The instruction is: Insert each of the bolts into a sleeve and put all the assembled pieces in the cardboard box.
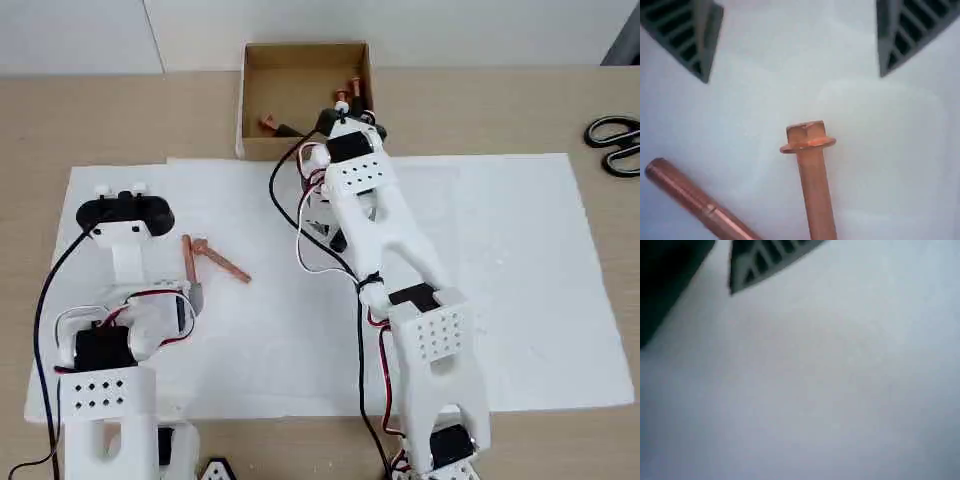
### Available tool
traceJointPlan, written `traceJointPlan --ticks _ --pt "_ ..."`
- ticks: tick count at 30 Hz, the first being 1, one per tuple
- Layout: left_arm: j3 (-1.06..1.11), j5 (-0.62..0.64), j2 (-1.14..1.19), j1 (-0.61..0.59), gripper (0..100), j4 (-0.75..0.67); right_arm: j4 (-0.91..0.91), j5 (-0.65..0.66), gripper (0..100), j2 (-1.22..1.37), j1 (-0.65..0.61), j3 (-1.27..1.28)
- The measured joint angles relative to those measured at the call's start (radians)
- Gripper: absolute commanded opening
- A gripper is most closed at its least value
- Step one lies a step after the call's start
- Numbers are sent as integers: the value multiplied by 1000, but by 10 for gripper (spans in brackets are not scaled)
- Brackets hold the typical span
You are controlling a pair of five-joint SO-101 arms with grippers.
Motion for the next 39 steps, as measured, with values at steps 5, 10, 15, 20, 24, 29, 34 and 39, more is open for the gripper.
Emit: traceJointPlan --ticks 5,10,15,20,24,29,34,39 --pt "0 0 0 0 209 0 0 0 177 35 3 0" --pt "0 0 0 0 209 0 0 -2 176 44 26 -2" --pt "0 0 0 0 209 0 0 -3 170 44 31 -2" --pt "0 0 0 0 209 0 2 -3 0 44 37 -2" --pt "0 0 0 0 209 0 6 -2 24 46 58 0" --pt "0 0 0 0 209 0 44 0 2 46 58 -2" --pt "0 0 0 0 209 0 146 5 4 6 52 0" --pt "-23 0 0 0 209 49 158 52 4 -172 52 3"
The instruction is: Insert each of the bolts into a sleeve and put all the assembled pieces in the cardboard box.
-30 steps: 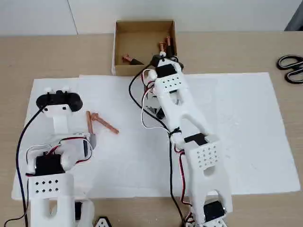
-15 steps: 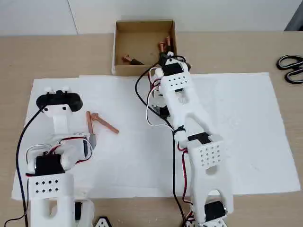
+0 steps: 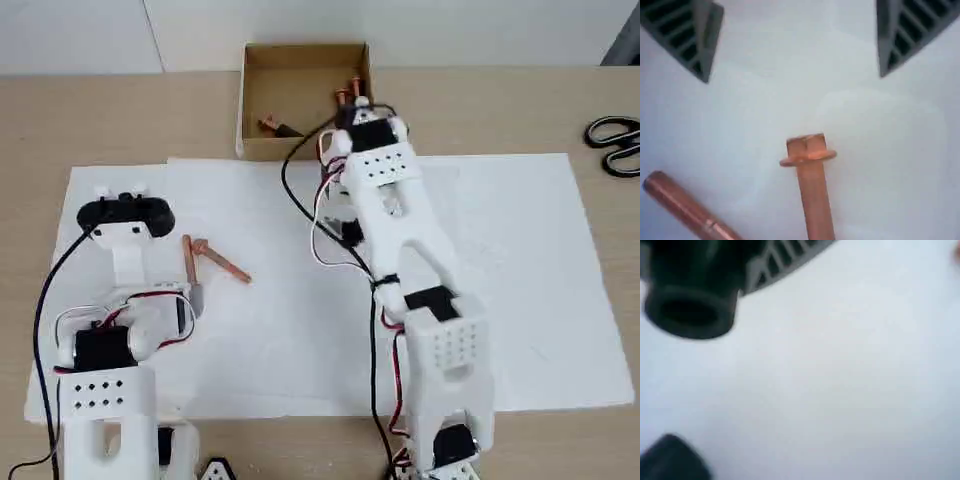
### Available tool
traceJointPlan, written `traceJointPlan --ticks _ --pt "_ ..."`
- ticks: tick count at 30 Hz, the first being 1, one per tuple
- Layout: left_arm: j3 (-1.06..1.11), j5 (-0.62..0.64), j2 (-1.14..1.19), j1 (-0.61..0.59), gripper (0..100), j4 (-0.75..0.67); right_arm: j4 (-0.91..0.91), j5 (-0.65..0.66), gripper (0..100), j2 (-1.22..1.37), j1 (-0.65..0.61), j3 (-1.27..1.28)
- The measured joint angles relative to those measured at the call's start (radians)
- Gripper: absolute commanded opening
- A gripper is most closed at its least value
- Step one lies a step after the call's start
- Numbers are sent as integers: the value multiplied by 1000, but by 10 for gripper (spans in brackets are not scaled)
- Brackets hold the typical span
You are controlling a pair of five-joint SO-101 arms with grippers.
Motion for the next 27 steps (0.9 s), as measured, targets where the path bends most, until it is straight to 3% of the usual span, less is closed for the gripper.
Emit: traceJointPlan --ticks 6,11,15,23,27 --pt "-153 0 0 0 209 117 9 12 4 -227 -2 3" --pt "-321 0 60 0 208 175 11 133 4 -350 8 5" --pt "-476 20 273 0 207 233 11 239 4 -373 55 5" --pt "-872 186 815 25 207 399 11 450 4 -373 190 64" --pt "-921 302 985 92 202 405 11 499 4 -373 230 143"
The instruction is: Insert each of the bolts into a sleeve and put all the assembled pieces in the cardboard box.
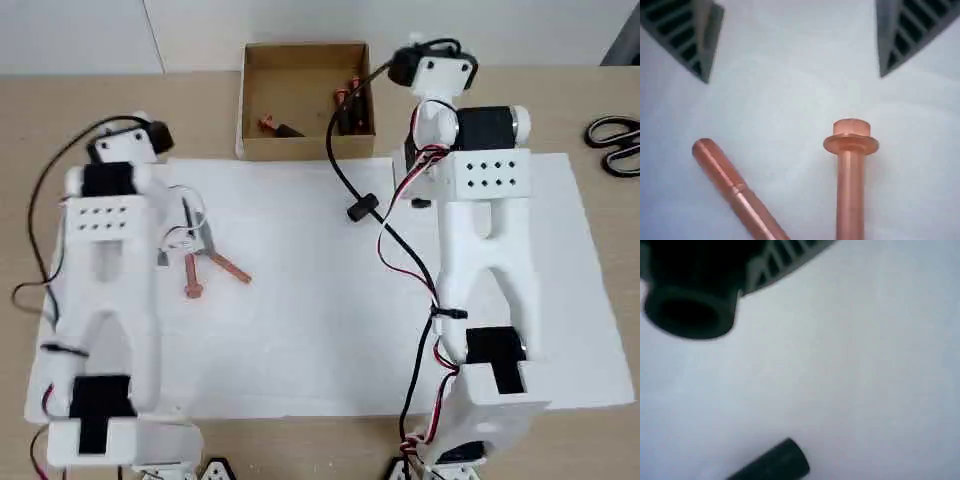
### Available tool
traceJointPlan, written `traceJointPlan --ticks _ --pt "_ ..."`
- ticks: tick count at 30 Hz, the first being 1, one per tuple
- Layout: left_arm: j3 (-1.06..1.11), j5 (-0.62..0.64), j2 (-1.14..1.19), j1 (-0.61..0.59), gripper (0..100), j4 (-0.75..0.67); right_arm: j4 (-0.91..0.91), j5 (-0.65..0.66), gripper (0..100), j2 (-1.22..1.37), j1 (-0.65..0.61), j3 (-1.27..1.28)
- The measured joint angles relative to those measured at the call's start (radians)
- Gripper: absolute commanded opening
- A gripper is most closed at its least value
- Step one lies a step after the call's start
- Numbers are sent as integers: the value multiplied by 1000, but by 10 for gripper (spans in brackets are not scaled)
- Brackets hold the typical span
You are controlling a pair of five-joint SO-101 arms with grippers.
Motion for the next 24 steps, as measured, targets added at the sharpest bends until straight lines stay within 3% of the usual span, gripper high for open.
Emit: traceJointPlan --ticks 5,10,24 --pt "-8 206 143 66 120 -87 0 5 4 0 -3 15" --pt "-15 393 221 72 108 -213 0 8 4 0 -3 17" --pt "-15 442 319 72 108 -301 0 11 4 0 -3 20"
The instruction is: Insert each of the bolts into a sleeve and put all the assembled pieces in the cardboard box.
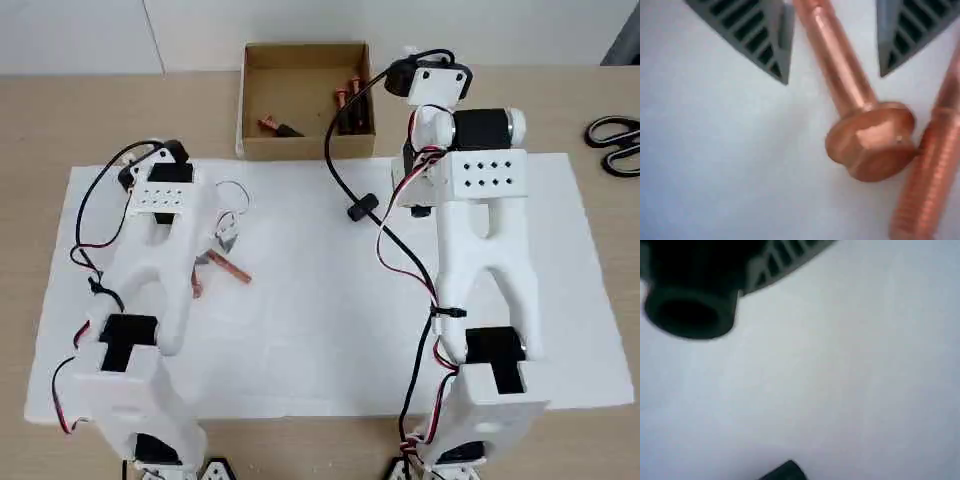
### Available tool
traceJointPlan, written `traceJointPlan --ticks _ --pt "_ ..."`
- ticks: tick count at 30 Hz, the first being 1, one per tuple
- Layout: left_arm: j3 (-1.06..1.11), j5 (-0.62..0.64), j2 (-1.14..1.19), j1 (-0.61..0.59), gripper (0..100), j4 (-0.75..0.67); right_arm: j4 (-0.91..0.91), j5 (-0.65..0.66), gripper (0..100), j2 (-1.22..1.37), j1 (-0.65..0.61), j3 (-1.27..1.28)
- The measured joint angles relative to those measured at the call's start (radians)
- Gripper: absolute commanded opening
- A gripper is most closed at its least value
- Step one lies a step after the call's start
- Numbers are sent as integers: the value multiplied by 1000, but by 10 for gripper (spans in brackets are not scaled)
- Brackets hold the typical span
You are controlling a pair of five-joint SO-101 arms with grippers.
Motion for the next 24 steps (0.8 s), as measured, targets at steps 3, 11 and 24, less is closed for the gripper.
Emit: traceJointPlan --ticks 3,11,24 --pt "-3 29 20 0 108 -5 0 0 4 0 0 0" --pt "-6 80 63 0 108 -40 0 0 4 0 0 0" --pt "-9 64 77 25 5 -98 0 0 4 0 0 0"
